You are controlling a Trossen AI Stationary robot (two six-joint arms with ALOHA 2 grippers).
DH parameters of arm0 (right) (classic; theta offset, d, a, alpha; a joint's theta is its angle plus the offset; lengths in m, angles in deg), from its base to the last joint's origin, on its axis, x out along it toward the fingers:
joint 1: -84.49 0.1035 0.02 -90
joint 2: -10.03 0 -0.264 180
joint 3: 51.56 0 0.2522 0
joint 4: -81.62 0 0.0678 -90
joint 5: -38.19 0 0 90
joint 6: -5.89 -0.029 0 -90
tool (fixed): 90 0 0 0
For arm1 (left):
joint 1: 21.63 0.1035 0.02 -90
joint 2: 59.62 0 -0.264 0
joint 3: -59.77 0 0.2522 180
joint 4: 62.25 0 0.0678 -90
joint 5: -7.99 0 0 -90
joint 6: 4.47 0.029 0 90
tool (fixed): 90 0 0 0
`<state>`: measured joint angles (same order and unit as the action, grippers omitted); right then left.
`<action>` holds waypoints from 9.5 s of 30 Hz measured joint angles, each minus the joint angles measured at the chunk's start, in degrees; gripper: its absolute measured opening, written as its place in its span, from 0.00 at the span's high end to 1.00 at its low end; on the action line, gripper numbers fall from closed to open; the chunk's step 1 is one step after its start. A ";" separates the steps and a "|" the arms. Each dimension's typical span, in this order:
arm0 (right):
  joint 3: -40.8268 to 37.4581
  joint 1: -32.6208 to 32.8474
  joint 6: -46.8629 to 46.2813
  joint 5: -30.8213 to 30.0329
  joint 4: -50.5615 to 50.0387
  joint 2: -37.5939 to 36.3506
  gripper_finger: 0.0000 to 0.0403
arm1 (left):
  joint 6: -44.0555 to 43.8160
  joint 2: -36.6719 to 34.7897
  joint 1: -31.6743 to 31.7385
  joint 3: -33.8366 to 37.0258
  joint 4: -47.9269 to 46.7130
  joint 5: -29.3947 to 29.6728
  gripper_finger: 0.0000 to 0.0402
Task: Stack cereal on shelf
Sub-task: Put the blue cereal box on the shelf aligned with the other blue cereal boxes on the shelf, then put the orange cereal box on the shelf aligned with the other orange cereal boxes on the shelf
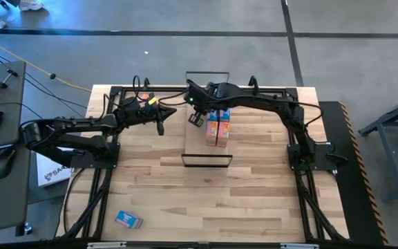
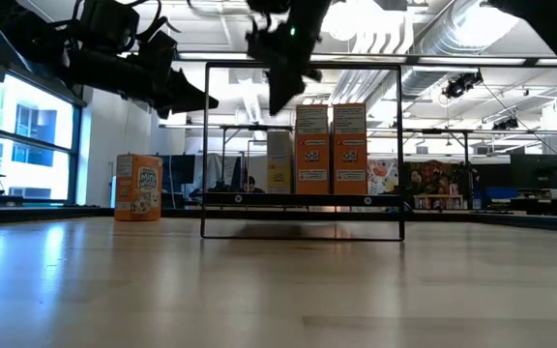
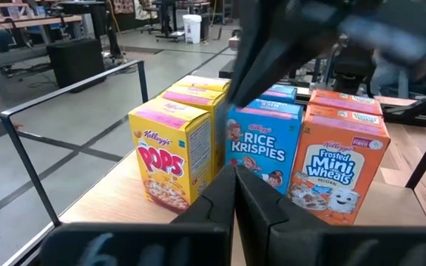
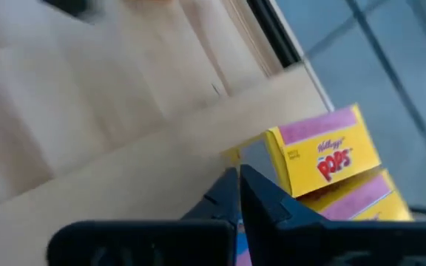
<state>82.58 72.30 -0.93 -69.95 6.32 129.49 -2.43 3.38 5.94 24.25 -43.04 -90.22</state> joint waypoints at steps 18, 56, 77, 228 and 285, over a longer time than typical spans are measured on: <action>-41.82 7.72 7.32 7.97 48.82 -26.13 1.00 | -0.35 -0.02 -0.26 0.00 -2.87 0.02 1.00; -92.15 18.23 12.01 -1.03 73.37 -73.32 1.00 | -34.38 16.17 -65.65 -48.81 -96.50 9.66 0.43; -92.11 18.23 10.29 -0.95 72.96 -73.28 1.00 | -57.78 31.71 -88.66 -55.28 -97.07 12.96 0.31; -92.04 18.21 9.30 2.02 66.44 -73.28 1.00 | -16.30 24.46 -12.10 -20.02 -14.89 10.02 1.00; -92.04 18.21 9.27 2.00 65.29 -73.28 1.00 | -13.77 5.95 0.30 -32.14 -67.03 16.30 0.93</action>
<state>-9.46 90.51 8.33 -67.95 71.61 56.21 -16.20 9.33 6.24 -7.89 -110.07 -73.92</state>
